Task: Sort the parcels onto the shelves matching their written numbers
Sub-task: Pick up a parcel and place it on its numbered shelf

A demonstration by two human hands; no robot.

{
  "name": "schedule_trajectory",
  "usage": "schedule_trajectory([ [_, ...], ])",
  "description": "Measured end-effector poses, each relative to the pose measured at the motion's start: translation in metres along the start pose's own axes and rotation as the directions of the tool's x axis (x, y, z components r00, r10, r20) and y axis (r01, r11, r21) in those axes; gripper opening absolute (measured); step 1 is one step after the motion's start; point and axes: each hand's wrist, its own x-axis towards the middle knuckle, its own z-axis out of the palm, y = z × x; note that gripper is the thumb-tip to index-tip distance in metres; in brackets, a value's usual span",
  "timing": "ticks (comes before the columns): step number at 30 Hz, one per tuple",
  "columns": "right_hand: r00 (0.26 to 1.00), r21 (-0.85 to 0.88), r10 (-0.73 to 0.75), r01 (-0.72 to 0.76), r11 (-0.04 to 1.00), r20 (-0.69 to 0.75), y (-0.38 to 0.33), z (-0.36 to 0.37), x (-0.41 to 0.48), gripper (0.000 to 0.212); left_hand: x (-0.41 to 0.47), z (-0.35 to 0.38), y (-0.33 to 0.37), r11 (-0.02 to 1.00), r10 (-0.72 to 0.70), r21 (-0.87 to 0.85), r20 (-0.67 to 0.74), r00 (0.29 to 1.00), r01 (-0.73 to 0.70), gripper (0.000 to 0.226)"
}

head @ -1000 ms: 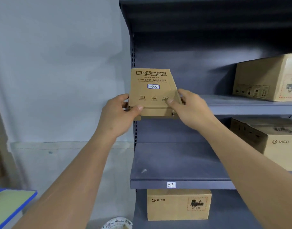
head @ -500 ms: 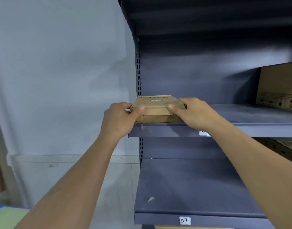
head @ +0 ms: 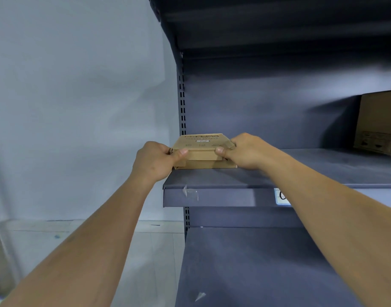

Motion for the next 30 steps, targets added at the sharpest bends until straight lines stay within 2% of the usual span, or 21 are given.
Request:
schedule_trajectory([
  [6, 0.999, -0.111, -0.014, 0.017, 0.994, 0.029, -0.011, -0.006, -0.004, 0.046, 0.006, 0.0, -0.005, 0.996, -0.023, -0.085, 0.009, 1.0, 0.024, 0.05],
  [12, 0.999, -0.036, 0.018, -0.017, 0.999, 0.035, -0.013, -0.003, -0.007, 0.042, 0.001, 0.0, -0.002, 0.996, -0.039, -0.076, 0.02, 0.999, 0.04, 0.047],
  [17, 0.997, 0.013, 0.019, -0.02, 1.0, 0.072, -0.017, -0.007, -0.021, 0.035, -0.001, -0.001, -0.002, 0.988, -0.066, -0.133, 0.064, 0.996, 0.074, 0.041],
  [21, 0.999, 0.03, 0.023, -0.025, 0.999, 0.047, -0.015, -0.01, -0.034, 0.044, -0.011, -0.006, 0.003, 0.974, -0.085, -0.2, 0.106, 0.991, 0.105, 0.027],
  [26, 0.998, 0.004, 0.037, -0.037, 0.999, -0.041, -0.011, -0.01, -0.054, 0.045, -0.036, -0.011, 0.001, 0.976, -0.102, -0.185, 0.067, 0.993, 0.113, 0.042],
  [30, 0.996, -0.012, 0.018, -0.019, 1.0, -0.092, -0.011, -0.009, -0.08, 0.047, -0.062, -0.019, -0.005, 0.978, -0.101, -0.177, 0.044, 0.994, 0.107, 0.032],
])
